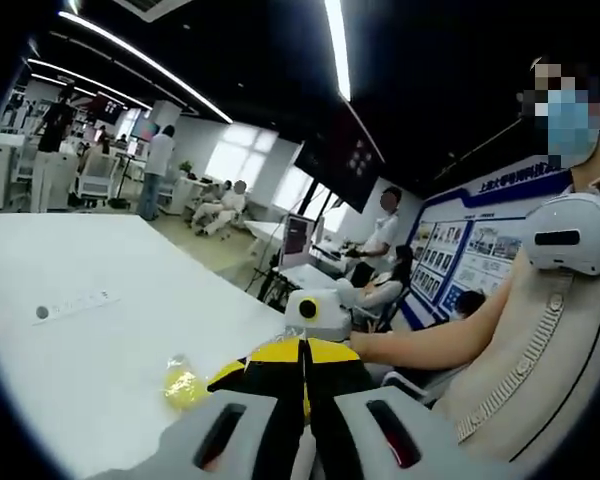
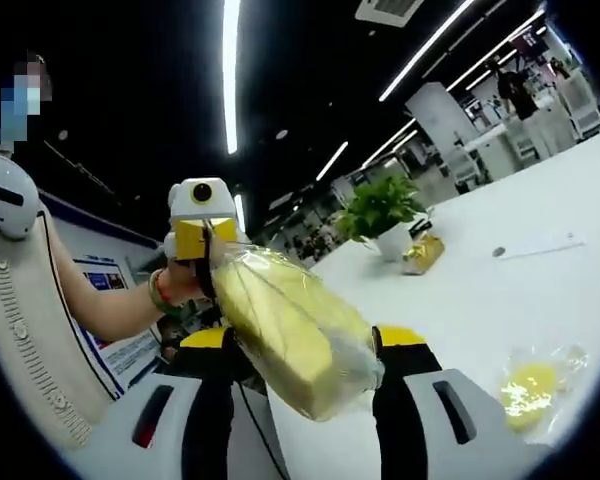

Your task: Compare the silicone blocks by pressing each to a similar depth, holding the contact briefly, and releasing to observe deformation and rebound differences across the visible hardness samples.

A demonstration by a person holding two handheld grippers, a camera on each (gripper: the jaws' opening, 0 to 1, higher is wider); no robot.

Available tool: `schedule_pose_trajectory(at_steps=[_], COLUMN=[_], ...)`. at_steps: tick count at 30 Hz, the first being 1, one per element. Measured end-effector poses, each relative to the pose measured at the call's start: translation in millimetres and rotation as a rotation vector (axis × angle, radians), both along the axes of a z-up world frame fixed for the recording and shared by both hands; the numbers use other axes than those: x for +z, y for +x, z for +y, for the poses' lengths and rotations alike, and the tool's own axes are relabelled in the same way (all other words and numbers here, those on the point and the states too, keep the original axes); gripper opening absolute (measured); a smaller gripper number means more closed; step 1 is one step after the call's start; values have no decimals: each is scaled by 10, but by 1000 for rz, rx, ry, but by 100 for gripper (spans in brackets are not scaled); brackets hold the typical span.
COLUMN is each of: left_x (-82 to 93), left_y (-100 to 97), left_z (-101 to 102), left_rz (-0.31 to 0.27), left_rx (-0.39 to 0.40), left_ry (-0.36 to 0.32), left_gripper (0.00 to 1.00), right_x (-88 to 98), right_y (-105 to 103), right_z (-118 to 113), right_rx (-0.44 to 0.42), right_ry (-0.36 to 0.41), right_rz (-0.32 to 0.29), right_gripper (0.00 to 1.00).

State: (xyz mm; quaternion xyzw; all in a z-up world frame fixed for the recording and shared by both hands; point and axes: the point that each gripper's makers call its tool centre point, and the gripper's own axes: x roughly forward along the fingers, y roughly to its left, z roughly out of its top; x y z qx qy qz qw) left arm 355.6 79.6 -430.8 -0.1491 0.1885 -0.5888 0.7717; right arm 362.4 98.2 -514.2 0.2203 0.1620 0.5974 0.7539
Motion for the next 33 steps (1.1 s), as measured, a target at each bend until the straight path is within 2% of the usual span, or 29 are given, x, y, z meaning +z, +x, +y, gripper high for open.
schedule_pose_trajectory(at_steps=[6,13,15,19,26,32,33], left_x=[-17,-17,-31,-56,-103,-130,-131], left_y=[68,138,163,201,227,214,213], left_z=[75,153,165,185,185,184,183], left_rz=[-5,-14,-20,-26,-29,-38,-37], left_rx=[38,87,102,128,157,165,165], left_ry=[4,7,17,33,58,69,69], left_gripper=[0,0,0,0,0,0,0], right_x=[-17,17,2,10,7,-18,-22], right_y=[3,-20,-31,-47,-66,-54,-67], right_z=[-24,-64,-65,-68,-63,-61,-53], right_rx=[-12,-17,-12,-17,-32,-47,-38], right_ry=[-26,-58,-72,-85,-134,-155,-152], right_rz=[-10,-1,24,30,-15,-26,-12], right_gripper=[43,29,27,21,11,6,6])
